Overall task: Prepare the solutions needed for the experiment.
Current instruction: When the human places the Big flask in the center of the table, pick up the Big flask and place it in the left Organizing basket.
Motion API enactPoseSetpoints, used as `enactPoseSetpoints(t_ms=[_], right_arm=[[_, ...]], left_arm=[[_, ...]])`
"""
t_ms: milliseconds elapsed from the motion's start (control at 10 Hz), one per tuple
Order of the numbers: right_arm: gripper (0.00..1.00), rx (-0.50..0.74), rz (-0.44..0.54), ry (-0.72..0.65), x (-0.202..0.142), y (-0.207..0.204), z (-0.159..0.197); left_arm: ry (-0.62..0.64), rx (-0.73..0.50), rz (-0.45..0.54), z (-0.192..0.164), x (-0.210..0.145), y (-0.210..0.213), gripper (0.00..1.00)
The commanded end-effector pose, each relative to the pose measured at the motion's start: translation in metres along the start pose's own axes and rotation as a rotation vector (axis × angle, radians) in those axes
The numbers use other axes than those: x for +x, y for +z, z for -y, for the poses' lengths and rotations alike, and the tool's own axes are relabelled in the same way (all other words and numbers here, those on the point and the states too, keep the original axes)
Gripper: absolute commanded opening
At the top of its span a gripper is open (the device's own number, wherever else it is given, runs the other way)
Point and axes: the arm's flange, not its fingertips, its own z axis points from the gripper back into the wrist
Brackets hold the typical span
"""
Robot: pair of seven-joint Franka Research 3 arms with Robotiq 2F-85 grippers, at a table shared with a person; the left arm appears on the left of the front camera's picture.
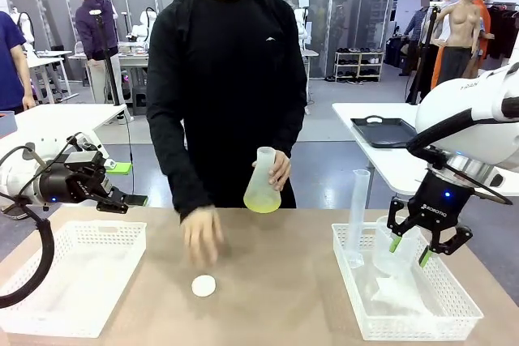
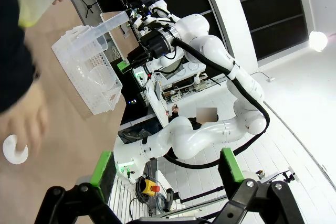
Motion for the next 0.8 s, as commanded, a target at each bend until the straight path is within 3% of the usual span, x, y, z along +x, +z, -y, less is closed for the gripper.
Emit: enactPoseSetpoints(t_ms=[0,400,500,700], right_arm=[[0.55,-0.001,0.000,-0.001,0.000,0.000,0.000],[0.56,0.000,0.000,0.000,0.000,0.000,0.000],[0.56,0.181,-0.034,-0.011,-0.006,0.016,0.013],[0.56,0.322,-0.007,0.064,-0.017,0.041,0.033]], left_arm=[[-0.003,0.006,0.003,0.002,-0.002,-0.001,1.00],[-0.003,0.006,0.003,0.002,-0.002,-0.001,1.00],[-0.003,0.006,0.003,0.002,-0.002,-0.001,1.00],[-0.003,0.006,0.003,0.002,-0.002,-0.001,1.00]])
